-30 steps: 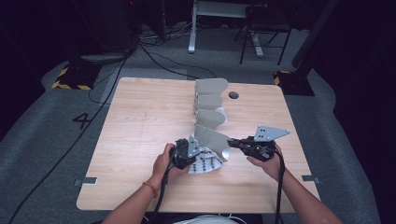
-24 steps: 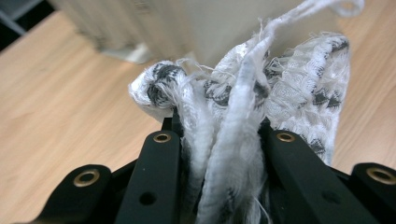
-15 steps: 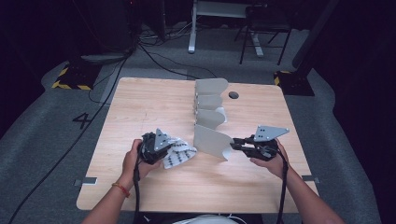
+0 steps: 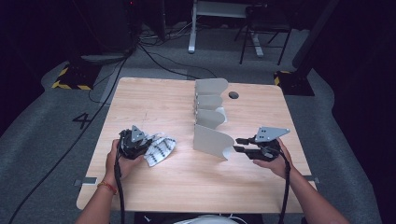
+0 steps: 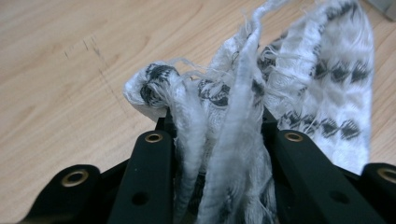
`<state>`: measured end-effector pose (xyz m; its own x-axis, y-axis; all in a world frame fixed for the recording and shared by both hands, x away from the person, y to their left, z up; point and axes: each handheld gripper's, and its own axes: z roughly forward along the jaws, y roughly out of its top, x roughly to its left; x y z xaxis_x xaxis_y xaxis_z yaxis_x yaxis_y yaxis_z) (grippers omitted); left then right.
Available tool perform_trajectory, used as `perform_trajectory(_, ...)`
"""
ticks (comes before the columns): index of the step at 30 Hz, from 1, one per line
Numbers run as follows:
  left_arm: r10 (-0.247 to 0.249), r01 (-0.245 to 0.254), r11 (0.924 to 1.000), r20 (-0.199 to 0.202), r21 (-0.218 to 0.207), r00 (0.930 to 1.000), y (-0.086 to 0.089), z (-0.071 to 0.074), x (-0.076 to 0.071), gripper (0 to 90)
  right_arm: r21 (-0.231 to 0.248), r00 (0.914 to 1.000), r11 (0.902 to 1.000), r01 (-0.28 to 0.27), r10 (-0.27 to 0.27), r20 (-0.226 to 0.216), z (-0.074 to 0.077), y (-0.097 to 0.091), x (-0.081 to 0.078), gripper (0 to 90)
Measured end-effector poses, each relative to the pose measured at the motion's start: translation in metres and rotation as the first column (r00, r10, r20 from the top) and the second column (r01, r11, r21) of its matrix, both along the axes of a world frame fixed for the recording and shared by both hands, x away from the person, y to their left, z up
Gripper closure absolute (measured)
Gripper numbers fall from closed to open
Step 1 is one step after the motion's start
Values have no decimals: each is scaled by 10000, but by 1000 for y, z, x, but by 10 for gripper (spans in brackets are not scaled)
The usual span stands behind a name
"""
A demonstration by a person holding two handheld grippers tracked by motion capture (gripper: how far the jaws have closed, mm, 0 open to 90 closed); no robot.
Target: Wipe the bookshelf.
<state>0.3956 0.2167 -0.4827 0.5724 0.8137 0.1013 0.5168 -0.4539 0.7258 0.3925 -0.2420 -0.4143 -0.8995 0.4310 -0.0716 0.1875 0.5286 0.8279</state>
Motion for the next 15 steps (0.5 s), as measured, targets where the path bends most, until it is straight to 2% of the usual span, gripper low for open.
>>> perform_trajectory(3,-28,27,10000,-189,-51,9998,1,-4,2,650,-25,9999,9999,112,-112,-98,-6,-2,1,642)
perform_trajectory(4,-11,12,10000,-128,56,9999,1,-3,2,635,-41,9998,9999,154,-155,-142,-7,-3,1,635)
perform_trajectory(6,53,-53,10000,-46,-70,10000,3,-1,2,567,-144,9996,9997,205,-207,-193,-10,-5,1,624)
perform_trajectory(9,161,-152,9997,489,-184,9987,7,9,-5,484,-198,9993,9994,289,-293,-226,-11,-8,1,608)
perform_trajectory(13,37,-21,9997,723,-225,9974,10,23,-18,417,-201,9987,9987,458,-462,-202,-9,-13,0,588)
perform_trajectory(15,11,-2,10000,937,-93,9956,12,31,-26,409,-245,9985,9984,513,-518,-188,-8,-16,-1,582)
